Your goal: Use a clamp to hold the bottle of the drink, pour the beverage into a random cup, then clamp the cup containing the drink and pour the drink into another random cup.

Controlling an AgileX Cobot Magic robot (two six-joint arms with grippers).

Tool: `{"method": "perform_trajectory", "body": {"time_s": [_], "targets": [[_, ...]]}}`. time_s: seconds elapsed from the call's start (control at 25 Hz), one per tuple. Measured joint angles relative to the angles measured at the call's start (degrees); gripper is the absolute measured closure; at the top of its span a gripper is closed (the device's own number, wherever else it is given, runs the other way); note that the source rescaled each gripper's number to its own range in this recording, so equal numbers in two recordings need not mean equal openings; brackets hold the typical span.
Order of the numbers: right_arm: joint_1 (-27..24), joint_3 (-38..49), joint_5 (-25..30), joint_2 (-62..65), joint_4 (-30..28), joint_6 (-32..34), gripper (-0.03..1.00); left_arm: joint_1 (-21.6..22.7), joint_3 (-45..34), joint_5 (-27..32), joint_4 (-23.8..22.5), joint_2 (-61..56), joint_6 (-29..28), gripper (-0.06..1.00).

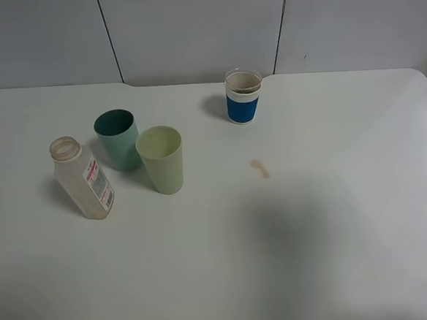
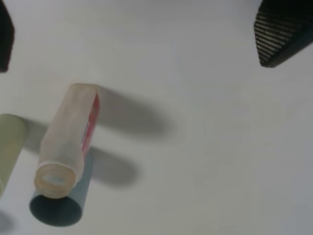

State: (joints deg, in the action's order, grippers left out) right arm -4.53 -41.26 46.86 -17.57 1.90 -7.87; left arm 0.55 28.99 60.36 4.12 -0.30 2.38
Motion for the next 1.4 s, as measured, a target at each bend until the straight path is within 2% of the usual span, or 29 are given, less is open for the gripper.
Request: {"method": "perform_trajectory", "body": {"time_s": [0.44,0.72,0.76,0.88,1.04,1.2,1.4], "targets": [[0.0,0.0,12.2,13.3,-1.9,0.1,0.0,0.0,0.0,0.0,0.0,0.0,0.0,-0.06],[0.0,0.0,17.8,17.7,-1.9,0.1,0.0,0.0,0.0,0.0,0.0,0.0,0.0,-0.06],[0.0,0.1,20.0,17.7,-1.9,0.1,0.0,0.0,0.0,0.0,0.0,0.0,0.0,-0.06],[0.0,1.7,20.9,17.7,-1.3,0.1,0.0,0.0,0.0,0.0,0.0,0.0,0.0,-0.06],[0.0,10.2,20.5,17.7,0.9,-0.1,0.0,0.0,0.0,0.0,0.0,0.0,0.0,-0.06],[0.0,11.9,15.8,17.7,1.3,-0.2,0.0,0.0,0.0,0.0,0.0,0.0,0.0,-0.06],[0.0,12.2,14.6,17.7,0.0,0.8,0.0,0.0,0.0,0.0,0.0,0.0,0.0,-0.06]]}}
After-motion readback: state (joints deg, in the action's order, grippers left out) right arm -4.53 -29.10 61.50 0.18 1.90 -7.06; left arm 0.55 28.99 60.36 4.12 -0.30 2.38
